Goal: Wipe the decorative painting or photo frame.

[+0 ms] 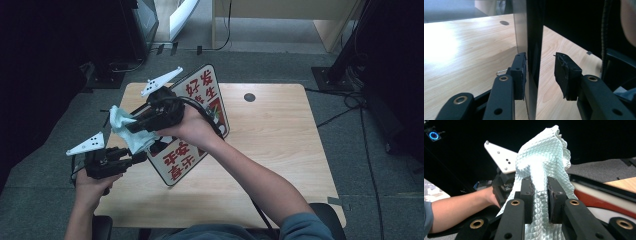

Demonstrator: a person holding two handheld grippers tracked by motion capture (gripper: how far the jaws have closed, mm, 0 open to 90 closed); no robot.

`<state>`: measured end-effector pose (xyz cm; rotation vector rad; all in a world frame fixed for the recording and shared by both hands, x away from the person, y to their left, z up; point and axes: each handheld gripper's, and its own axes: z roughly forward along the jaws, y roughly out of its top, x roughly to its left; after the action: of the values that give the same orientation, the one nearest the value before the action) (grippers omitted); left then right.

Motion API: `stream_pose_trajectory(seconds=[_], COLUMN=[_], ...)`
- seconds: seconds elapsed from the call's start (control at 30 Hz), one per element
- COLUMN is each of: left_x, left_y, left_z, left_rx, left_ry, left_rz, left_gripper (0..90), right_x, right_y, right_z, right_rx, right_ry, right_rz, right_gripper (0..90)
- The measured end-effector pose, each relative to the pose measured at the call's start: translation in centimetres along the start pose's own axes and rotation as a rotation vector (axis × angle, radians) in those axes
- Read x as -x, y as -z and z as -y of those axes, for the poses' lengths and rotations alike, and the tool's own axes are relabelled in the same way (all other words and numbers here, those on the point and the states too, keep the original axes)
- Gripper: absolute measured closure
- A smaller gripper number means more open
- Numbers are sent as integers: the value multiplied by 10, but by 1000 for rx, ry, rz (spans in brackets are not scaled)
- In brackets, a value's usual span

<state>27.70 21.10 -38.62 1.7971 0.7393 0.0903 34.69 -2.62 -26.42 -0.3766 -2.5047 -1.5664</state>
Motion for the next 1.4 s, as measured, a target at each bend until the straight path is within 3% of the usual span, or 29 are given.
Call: stream_pose_trajectory(seconds=[0.23, 0.4, 0.5, 0.67, 0.83, 1.13, 1.4], left_x=[2, 2, 0, 2, 1, 2, 3], left_y=[-8, -10, -11, -15, -16, -16, -16], left_z=[-2, -2, -2, -4, -4, -4, -4], left_rx=[-33, -23, -22, -30, -34, -46, -47], left_ry=[23, 45, 68, 61, 72, 75, 76], left_rz=[-26, -33, -31, -33, -39, -53, -59], left_gripper=[635, 652, 666, 702, 729, 774, 777], right_x=[6, 10, 14, 22, 30, 41, 48], right_y=[12, 19, 19, 10, -3, -1, 8], right_z=[-13, -27, -36, -47, -43, -33, -28], right_rx=[28, 42, 28, 1, -61, -47, -23], right_ry=[3, 16, 22, 10, -8, -43, -45], right_rz=[19, 45, 70, 79, 88, 74, 79], right_gripper=[783, 782, 783, 782, 783, 782, 781])
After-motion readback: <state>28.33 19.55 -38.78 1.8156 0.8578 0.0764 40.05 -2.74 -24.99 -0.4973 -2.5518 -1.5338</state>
